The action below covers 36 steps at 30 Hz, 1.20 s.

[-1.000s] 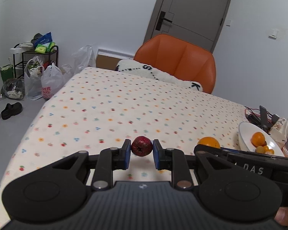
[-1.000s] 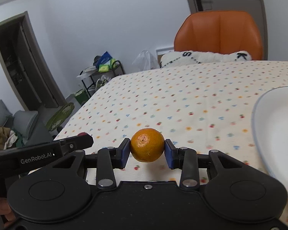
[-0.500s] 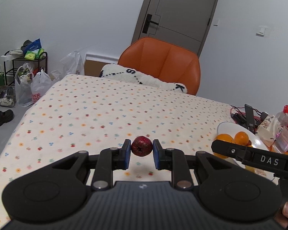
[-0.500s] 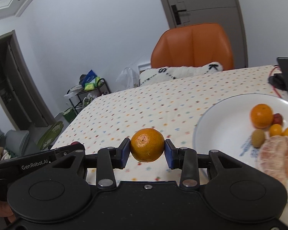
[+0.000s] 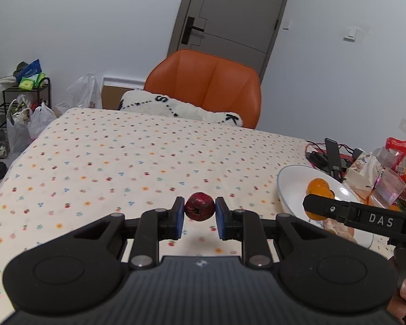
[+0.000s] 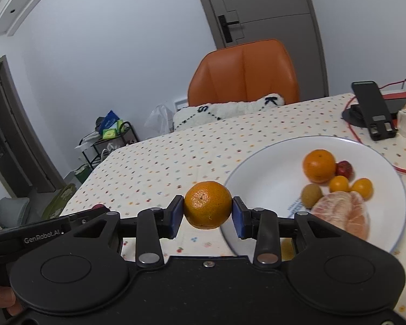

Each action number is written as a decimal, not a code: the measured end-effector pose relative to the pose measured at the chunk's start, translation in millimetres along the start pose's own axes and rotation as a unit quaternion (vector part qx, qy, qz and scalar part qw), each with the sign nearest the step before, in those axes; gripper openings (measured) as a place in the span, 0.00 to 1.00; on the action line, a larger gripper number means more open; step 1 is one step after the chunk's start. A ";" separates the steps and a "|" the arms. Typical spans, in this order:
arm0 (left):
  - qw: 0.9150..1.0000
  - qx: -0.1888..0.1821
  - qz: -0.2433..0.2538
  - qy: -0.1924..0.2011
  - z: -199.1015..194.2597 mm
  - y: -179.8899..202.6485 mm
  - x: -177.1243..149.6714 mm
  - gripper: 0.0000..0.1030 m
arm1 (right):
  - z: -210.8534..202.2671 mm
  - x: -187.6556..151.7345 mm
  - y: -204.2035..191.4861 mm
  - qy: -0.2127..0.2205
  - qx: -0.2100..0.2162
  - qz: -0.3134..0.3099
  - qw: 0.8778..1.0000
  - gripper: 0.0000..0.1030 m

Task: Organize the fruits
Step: 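Carry the red plum and orange over the white plate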

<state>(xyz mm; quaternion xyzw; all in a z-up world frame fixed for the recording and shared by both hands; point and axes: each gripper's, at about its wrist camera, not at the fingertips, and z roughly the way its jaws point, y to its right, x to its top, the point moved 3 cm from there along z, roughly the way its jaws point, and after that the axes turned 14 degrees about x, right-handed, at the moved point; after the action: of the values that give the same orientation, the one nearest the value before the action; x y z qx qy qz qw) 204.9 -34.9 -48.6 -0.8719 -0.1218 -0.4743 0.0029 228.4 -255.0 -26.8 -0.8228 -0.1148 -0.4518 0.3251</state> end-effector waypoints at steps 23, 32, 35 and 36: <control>0.998 -0.030 0.048 0.007 -6.7 69.0 2.4 0.22 | -53.2 -7.6 32.2 0.031 -0.012 0.018 0.999 0.40; 0.996 -0.046 0.071 0.007 -5.4 100.9 0.9 0.22 | -69.2 -12.6 50.9 0.042 -0.018 0.035 0.998 0.40; 0.995 -0.052 0.080 0.006 -4.9 110.3 0.4 0.22 | -73.1 -14.2 57.1 0.045 -0.019 0.043 0.998 0.40; 0.995 -0.054 0.082 0.005 -4.3 113.6 0.4 0.22 | -74.3 -14.7 58.3 0.047 -0.019 0.045 0.998 0.40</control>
<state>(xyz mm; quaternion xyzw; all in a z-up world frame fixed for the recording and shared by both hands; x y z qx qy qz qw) 226.0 -145.6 -33.3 -0.8754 -0.0240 -0.4829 -0.0043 198.6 -345.3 -35.7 -0.8112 -0.0533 -0.4768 0.3343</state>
